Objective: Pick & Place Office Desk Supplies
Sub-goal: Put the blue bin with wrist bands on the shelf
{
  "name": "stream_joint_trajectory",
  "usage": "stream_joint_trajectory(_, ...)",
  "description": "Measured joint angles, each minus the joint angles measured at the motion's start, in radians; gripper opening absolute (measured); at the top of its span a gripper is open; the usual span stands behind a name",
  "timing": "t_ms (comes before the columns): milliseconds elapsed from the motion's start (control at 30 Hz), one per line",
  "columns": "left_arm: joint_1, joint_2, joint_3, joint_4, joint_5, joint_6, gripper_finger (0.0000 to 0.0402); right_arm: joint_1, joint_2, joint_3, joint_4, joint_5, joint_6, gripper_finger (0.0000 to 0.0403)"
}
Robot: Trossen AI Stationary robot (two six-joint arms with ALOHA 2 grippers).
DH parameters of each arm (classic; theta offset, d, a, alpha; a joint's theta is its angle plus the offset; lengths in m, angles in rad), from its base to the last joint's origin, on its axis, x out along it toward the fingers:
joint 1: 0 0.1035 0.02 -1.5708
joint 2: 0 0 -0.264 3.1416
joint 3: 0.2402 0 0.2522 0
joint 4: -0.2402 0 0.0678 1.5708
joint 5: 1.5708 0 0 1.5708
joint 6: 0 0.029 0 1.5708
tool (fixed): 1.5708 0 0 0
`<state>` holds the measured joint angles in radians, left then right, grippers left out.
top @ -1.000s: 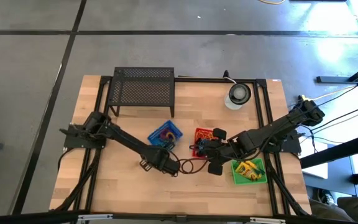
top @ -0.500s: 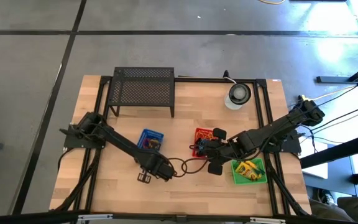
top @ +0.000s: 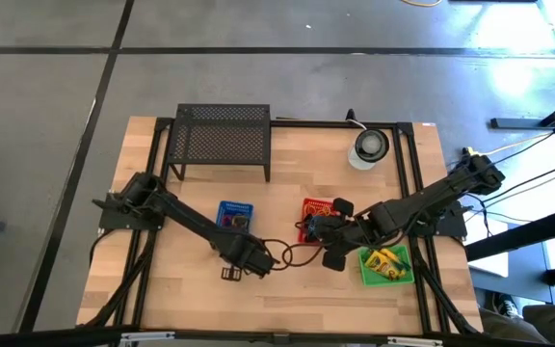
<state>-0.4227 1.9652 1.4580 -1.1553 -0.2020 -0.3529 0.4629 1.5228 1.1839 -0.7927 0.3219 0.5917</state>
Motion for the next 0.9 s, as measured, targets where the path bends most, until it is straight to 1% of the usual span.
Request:
stream_joint_trajectory(67, 0.008, 0.0, 0.021, -0.008, -0.013, 0.022, 0.0102, 0.0, -0.021, 0.0, -0.018, -0.004, -0.004, 0.0133)
stream_joint_trajectory(167, 0.016, 0.0, 0.072, -0.045, -0.017, 0.058, 0.0115, 0.0, -0.051, 0.0, -0.075, -0.063, -0.028, 0.0133)
stream_joint_trajectory(233, 0.02, 0.0, 0.117, -0.065, -0.017, 0.06, 0.0119, 0.0, -0.07, 0.0, -0.098, -0.139, -0.031, 0.0133)
stream_joint_trajectory(300, 0.024, 0.0, 0.162, -0.091, -0.017, 0.06, 0.012, 0.0, -0.086, 0.0, -0.112, -0.238, -0.027, 0.0133)
stream_joint_trajectory(367, 0.025, 0.0, 0.21, -0.125, -0.018, 0.06, 0.012, 0.0, -0.096, 0.0, -0.113, -0.306, -0.039, 0.0133)
stream_joint_trajectory(533, 0.013, 0.0, 0.296, -0.209, -0.046, 0.049, 0.0119, 0.013, -0.096, 0.0, -0.129, -0.36, -0.021, 0.0133)
stream_joint_trajectory(567, 0.007, -0.001, 0.303, -0.226, -0.058, 0.039, 0.012, 0.022, -0.095, 0.0, -0.141, -0.359, -0.04, 0.0133)
stream_joint_trajectory(600, 0.0, -0.001, 0.305, -0.237, -0.069, 0.026, 0.0121, 0.032, -0.094, 0.0, -0.154, -0.334, -0.063, 0.0133)
stream_joint_trajectory(667, -0.014, -0.001, 0.3, -0.264, -0.08, -0.004, 0.0123, 0.053, -0.107, -0.001, -0.179, -0.232, -0.076, 0.0133)
stream_joint_trajectory(733, -0.033, -0.001, 0.292, -0.289, -0.085, -0.019, 0.0124, 0.065, -0.153, -0.004, -0.187, -0.166, -0.076, 0.0133)
stream_joint_trajectory(800, -0.053, -0.001, 0.274, -0.299, -0.093, -0.011, 0.0125, 0.067, -0.221, -0.026, -0.147, -0.151, -0.083, 0.0133)
stream_joint_trajectory(900, -0.083, 0.0, 0.266, -0.322, -0.128, 0.023, 0.0124, 0.069, -0.349, -0.103, -0.042, -0.146, -0.112, 0.0133)
